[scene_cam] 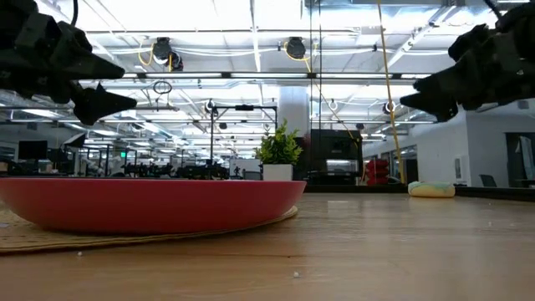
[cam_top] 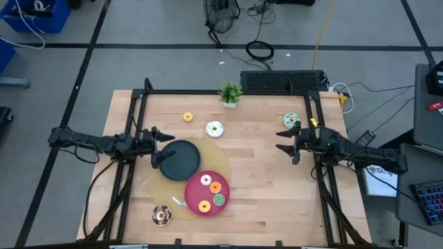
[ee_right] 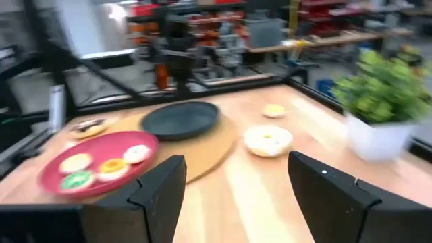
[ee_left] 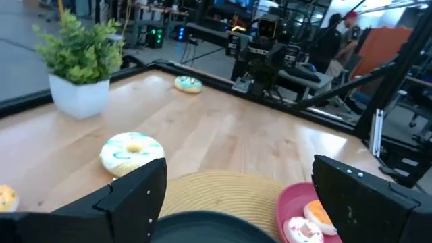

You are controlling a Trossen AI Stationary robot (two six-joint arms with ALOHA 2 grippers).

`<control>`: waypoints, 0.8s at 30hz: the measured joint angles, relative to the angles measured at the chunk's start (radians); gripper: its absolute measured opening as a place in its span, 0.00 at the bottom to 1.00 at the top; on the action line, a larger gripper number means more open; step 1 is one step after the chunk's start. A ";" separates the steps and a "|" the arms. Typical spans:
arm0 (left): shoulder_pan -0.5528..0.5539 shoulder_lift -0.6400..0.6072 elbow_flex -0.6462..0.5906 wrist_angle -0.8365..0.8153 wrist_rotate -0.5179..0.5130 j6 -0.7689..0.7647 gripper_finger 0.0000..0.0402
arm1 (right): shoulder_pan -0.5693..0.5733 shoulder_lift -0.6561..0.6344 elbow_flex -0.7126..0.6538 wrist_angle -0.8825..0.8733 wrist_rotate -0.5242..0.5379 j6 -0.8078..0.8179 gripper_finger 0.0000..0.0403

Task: Pick & Place donuts
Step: Put the small yellow donut into the pink plate

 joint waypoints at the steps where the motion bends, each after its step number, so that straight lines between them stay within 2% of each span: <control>1: 0.001 0.000 0.000 -0.005 -0.004 -0.010 0.91 | 0.000 0.002 0.000 -0.003 0.021 0.023 0.62; 5: 0.030 0.008 0.036 -0.116 -0.059 -0.061 0.91 | 0.000 0.004 0.000 -0.003 0.034 0.054 0.62; 8: 0.082 0.058 0.093 -0.266 -0.147 -0.152 0.91 | 0.000 0.004 0.000 -0.003 0.034 0.053 0.62; 11: 0.155 0.136 0.168 -0.342 -0.153 -0.251 0.91 | 0.000 0.004 0.000 -0.004 0.033 0.053 0.62; 15: 0.251 0.305 0.251 -0.396 -0.128 -0.264 0.91 | 0.000 0.004 0.000 -0.004 0.033 0.053 0.62; 19: 0.365 0.526 0.367 -0.414 -0.115 -0.251 0.91 | 0.000 0.004 0.000 -0.005 0.033 0.053 0.62; 24: 0.544 0.832 0.563 -0.481 0.039 -0.303 0.91 | 0.000 0.004 0.000 -0.005 0.033 0.053 0.62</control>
